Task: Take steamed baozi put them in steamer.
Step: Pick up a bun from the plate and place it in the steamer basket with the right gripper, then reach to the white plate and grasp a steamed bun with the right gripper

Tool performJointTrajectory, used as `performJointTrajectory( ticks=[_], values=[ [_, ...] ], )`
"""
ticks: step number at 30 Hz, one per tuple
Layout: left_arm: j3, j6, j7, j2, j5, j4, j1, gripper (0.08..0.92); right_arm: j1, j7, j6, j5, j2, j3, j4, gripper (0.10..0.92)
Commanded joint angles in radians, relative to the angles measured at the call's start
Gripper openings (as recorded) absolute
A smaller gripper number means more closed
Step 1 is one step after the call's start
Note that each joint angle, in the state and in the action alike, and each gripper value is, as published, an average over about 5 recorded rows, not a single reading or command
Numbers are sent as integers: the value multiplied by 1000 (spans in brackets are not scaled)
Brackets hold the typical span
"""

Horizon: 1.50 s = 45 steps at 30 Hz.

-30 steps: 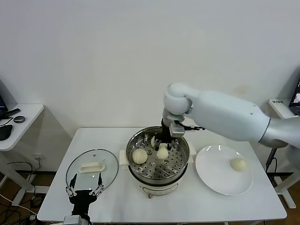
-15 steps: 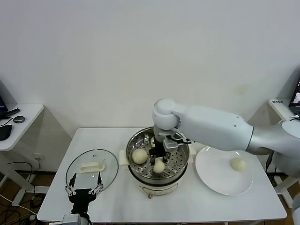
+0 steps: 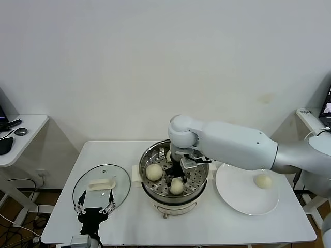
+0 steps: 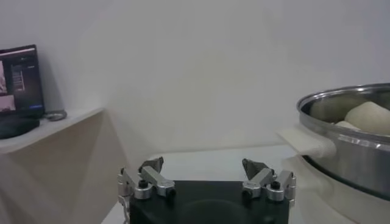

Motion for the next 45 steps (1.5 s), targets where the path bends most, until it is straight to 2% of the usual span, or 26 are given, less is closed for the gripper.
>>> performJointTrajectory(
  ticks=[1, 6, 11, 16, 21, 25, 27, 35, 45],
  values=[
    [0, 1, 1, 0, 1, 1, -1, 823, 8, 7, -107, 10, -12, -7, 32, 636],
    [1, 2, 2, 0, 2, -1, -2, 823, 48, -3, -149, 44, -47, 9, 50, 776],
    [-1, 4, 4, 4, 2, -6, -3, 823, 160, 19, -269, 131, -147, 61, 74, 821],
    [-5, 4, 3, 11, -1, -15, 10, 823, 292, 120, -651, 200, -305, 86, 101, 823],
    [-3, 14, 10, 13, -7, -26, 17, 823, 255, 80, -1025, 298, -470, 176, 77, 823],
    [-4, 18, 13, 23, -12, -32, 26, 823, 126, 42, -1195, 263, -577, 285, 44, 823],
    [-8, 19, 12, 27, -15, -32, 30, 823, 50, 18, -1209, 220, -615, 339, 4, 823],
    [-27, 25, 14, 37, -27, -36, 74, 823, -255, -45, -1066, 2, -686, 544, -133, 823],
    [-31, 26, 17, 46, -35, -32, 112, 823, -476, -33, -972, -147, -582, 663, -272, 823]
  ],
)
